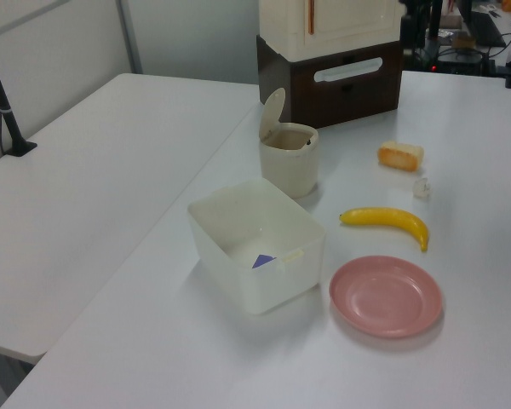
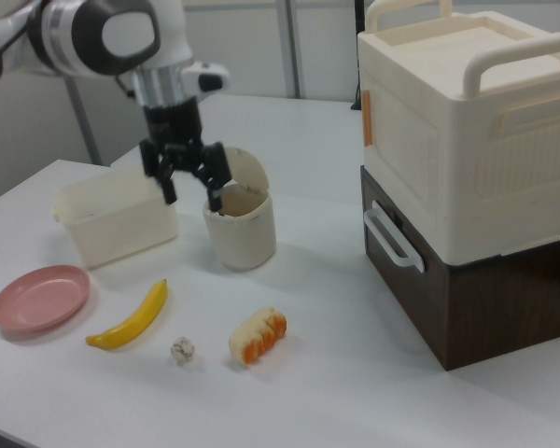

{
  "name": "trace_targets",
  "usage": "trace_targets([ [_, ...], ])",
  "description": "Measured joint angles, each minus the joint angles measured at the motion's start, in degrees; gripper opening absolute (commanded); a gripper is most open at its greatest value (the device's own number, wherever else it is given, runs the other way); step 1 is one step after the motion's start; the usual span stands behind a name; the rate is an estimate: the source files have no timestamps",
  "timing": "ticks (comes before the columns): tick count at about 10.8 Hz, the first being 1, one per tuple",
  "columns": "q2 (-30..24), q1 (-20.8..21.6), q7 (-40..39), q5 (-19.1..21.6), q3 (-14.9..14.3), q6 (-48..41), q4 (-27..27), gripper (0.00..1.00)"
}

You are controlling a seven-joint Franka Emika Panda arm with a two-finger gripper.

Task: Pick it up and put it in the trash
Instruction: 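Move the open gripper over the small white crumpled item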

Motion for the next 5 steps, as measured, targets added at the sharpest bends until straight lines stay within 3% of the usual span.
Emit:
trace_targets([
  [2,0.6,2.5,0.0,-3.7,2.2,0.0,-4.4,0.97],
  [5,3.7,5.1,0.0,-5.7,2.6,-0.1,-7.4,0.98],
])
